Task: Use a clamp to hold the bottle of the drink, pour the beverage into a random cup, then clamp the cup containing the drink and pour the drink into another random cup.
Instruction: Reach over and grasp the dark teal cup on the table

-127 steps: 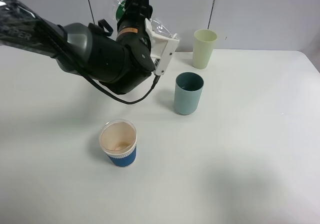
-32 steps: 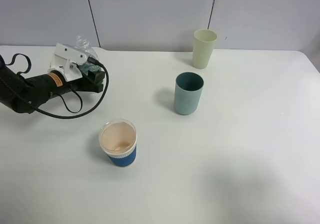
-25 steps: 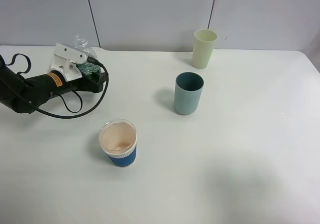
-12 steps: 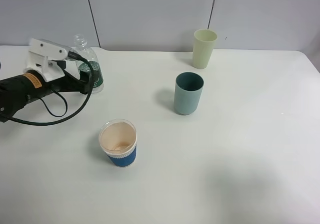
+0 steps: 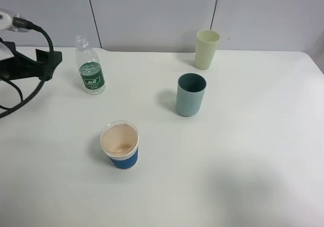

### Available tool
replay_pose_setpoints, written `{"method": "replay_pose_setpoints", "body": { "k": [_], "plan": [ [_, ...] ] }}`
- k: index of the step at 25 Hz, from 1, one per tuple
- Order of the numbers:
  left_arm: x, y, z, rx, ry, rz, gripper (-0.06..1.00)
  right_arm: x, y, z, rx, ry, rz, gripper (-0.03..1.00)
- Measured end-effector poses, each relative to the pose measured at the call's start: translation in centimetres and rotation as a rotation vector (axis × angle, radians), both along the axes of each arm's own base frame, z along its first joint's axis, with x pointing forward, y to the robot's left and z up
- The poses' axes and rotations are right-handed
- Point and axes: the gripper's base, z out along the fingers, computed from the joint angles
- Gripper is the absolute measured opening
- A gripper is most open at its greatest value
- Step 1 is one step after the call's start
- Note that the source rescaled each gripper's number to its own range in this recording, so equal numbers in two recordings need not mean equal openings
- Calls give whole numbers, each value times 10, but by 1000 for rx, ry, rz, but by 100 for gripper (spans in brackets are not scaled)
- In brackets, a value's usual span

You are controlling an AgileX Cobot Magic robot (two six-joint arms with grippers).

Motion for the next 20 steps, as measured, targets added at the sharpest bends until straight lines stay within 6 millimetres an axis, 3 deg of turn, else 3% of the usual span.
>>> {"method": "replay_pose_setpoints", "body": {
  "k": [8, 20],
  "plan": [
    [-60, 10, 58, -54, -63, 48, 100, 0, 0, 0, 0, 0, 0, 58],
    [-165, 23, 103, -75, -209, 53, 100, 0, 0, 0, 0, 0, 0, 58]
  ]
}}
